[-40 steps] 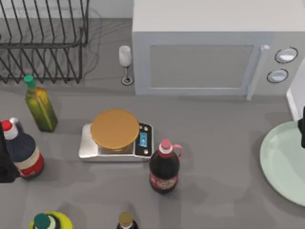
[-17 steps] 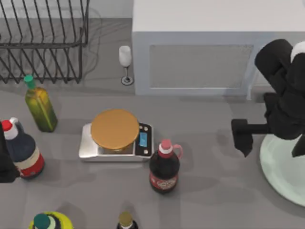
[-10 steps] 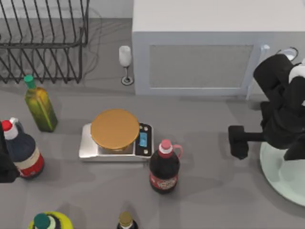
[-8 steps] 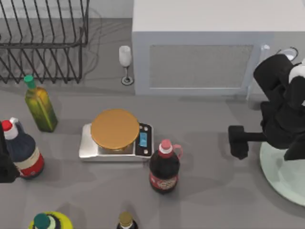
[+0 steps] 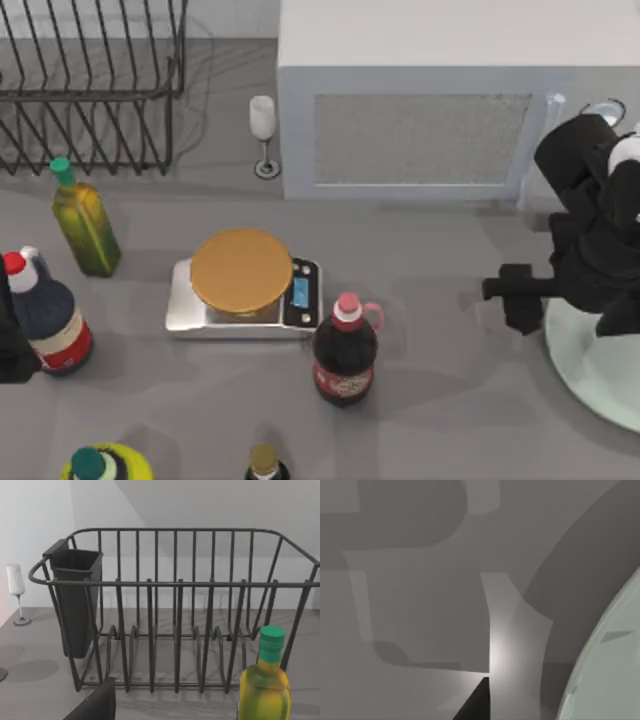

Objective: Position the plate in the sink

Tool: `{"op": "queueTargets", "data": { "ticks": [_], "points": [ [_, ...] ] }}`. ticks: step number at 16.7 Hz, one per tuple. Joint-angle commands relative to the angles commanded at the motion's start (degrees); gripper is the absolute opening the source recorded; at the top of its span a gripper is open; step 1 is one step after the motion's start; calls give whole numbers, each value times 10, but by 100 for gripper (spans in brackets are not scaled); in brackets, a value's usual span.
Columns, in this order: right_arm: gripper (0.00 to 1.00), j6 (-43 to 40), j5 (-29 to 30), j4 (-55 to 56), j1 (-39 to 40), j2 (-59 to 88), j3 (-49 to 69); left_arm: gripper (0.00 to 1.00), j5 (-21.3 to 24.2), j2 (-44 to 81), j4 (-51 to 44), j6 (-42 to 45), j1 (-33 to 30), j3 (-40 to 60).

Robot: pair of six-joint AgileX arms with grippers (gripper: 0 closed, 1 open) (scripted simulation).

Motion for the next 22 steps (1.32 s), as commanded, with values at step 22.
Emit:
{"op": "queueTargets", "data": {
  "ticks": [22],
  "points": [
    [0,36,9,-132,61,-37,147,100,0,0,0,0,0,0]
  ]
}}
